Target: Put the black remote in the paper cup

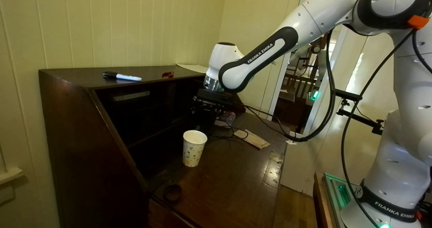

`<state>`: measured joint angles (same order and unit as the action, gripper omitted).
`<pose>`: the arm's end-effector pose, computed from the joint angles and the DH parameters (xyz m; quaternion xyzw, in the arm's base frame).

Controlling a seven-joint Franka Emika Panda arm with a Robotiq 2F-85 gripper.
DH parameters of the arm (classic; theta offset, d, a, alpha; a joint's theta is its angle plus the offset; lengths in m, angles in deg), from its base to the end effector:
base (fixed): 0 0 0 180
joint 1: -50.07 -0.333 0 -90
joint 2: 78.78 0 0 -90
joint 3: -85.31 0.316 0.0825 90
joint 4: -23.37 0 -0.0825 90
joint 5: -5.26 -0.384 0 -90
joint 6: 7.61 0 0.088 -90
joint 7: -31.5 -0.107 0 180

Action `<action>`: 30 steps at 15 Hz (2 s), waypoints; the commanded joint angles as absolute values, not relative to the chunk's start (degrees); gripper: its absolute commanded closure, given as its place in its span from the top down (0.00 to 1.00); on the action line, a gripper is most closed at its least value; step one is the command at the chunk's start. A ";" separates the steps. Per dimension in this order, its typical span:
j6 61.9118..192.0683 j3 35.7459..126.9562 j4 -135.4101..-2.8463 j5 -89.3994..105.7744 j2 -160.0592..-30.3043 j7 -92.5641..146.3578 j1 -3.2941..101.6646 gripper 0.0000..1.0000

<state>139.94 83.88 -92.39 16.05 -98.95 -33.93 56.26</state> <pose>0.6153 -0.0785 0.2954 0.8403 -0.5290 0.1182 0.0060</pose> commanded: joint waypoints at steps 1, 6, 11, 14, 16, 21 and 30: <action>143.20 83.19 -87.18 8.06 -105.49 -24.71 55.90 1.00; 141.90 83.15 -81.64 0.65 -111.07 -15.55 55.77 1.00; 138.52 80.77 -77.78 -1.61 -113.97 -14.24 53.82 0.93; 137.14 77.94 -77.27 0.04 -114.23 -16.44 51.46 0.59; 135.69 76.25 -77.03 0.60 -114.16 -17.89 50.11 0.44; 133.56 73.42 -77.68 2.24 -111.82 -21.70 47.27 0.14; 149.19 66.24 -91.90 20.32 -96.52 -26.53 38.88 0.08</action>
<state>143.16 69.34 -83.95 12.47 -103.60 -23.24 42.07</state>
